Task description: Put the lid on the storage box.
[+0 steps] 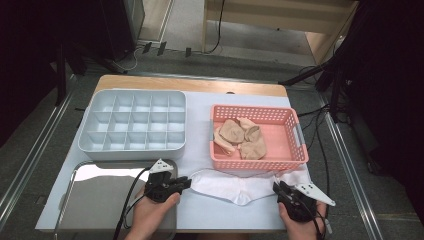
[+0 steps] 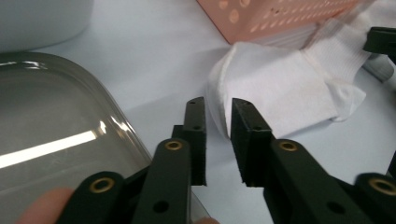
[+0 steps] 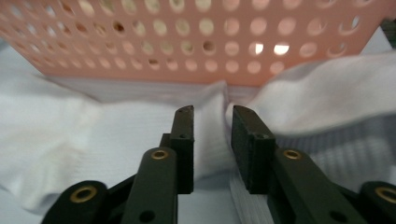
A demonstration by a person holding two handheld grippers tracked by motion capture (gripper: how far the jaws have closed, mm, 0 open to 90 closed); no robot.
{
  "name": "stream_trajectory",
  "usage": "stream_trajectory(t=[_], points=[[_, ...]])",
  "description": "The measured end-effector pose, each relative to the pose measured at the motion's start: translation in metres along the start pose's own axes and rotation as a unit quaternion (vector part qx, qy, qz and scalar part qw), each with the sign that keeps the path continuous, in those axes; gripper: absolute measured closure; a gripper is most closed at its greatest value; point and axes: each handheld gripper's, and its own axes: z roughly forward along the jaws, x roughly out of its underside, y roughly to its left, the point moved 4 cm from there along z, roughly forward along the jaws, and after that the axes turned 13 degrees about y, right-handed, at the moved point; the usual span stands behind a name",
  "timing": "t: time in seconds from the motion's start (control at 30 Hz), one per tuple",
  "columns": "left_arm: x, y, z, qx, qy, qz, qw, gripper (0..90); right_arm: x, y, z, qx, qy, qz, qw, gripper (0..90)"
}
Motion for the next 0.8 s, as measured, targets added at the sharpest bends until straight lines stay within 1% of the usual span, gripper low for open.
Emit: stream_trajectory(t=[0.07,0.1,0.13,0.17,0.2,0.23,0.27,0.3,0.33,0.37,0.4,0.47,0.5,0.53,0.57,0.6,0.63,0.7,0.73,0.77,0.8], points=[[-0.001,0.001,-0.004,-0.001,-0.016,-0.003,0.9999,69.1,-0.003,-0.002,-0.007,0.002,-0.011,0.003,0.9999,67.5],[-0.001,0.001,-0.004,-0.001,-0.016,-0.003,0.9999,67.7,-0.003,-0.002,-0.007,0.002,-0.011,0.003,0.9999,67.5],[-0.001,0.001,-0.007,0.0,-0.022,-0.004,0.9998,67.7,-0.004,-0.003,-0.012,0.001,-0.018,0.008,0.9998,67.3],[0.0,0.002,-0.009,0.001,-0.027,-0.004,0.9996,65.7,-0.007,-0.006,-0.02,0.014,-0.034,0.01,0.9993,65.8],[0.001,0.003,-0.011,0.001,-0.031,-0.003,0.9995,65.5,-0.009,-0.008,-0.023,0.019,-0.041,0.016,0.9989,64.5],[0.002,0.003,-0.013,0.001,-0.033,-0.004,0.9994,65.5,-0.009,-0.008,-0.023,0.019,-0.041,0.016,0.9989,64.5],[0.003,0.002,-0.014,0.001,-0.035,-0.002,0.9994,64.9,-0.01,-0.013,-0.028,0.035,-0.052,0.028,0.9976,60.2],[0.003,0.002,-0.014,0.001,-0.035,-0.002,0.9994,64.7,-0.01,-0.013,-0.028,0.035,-0.052,0.028,0.9976,60.2],[0.004,0.002,-0.015,0.002,-0.034,0.002,0.9994,64.7,-0.011,-0.016,-0.028,0.044,-0.055,0.031,0.997,57.4],[0.005,0.002,-0.016,0.001,-0.037,0.002,0.9993,64.5,-0.011,-0.022,-0.028,0.066,-0.058,0.04,0.9954,52.8],[0.006,0.002,-0.017,0.004,-0.039,0.001,0.9992,64.5,-0.011,-0.022,-0.028,0.066,-0.058,0.04,0.9954,52.8],[0.008,0.003,-0.019,0.005,-0.042,0.002,0.9991,64.6,-0.009,-0.027,-0.025,0.076,-0.05,0.049,0.9946,48.5],[0.008,0.003,-0.02,0.006,-0.042,0.004,0.9991,64.8,-0.007,-0.029,-0.018,0.078,-0.035,0.044,0.9954,41.0],[0.008,0.003,-0.02,0.006,-0.042,0.004,0.9991,64.9,-0.007,-0.029,-0.018,0.078,-0.035,0.044,0.9954,41.0],[0.009,0.003,-0.02,0.007,-0.043,0.004,0.9991,64.9,-0.006,-0.03,-0.014,0.083,-0.022,0.043,0.9954,40.0],[0.009,0.004,-0.02,0.007,-0.044,0.004,0.999,65.2,-0.001,-0.031,-0.005,0.082,-0.005,0.044,0.9956,37.0],[0.009,0.004,-0.02,0.007,-0.044,0.004,0.999,65.4,-0.001,-0.031,-0.005,0.082,-0.005,0.044,0.9956,37.0],[0.01,0.003,-0.019,0.009,-0.042,0.005,0.9991,65.6,0.001,-0.031,0.004,0.092,0.005,0.039,0.995,34.6],[0.01,0.003,-0.019,0.01,-0.04,0.007,0.9991,65.6,0.002,-0.031,0.006,0.098,0.007,0.04,0.9943,34.5],[0.01,0.003,-0.019,0.01,-0.04,0.007,0.9991,65.7,0.002,-0.031,0.006,0.098,0.007,0.04,0.9943,34.5],[0.01,0.003,-0.019,0.011,-0.04,0.007,0.9991,65.7,0.002,-0.031,0.008,0.103,0.012,0.036,0.9939,34.5]])
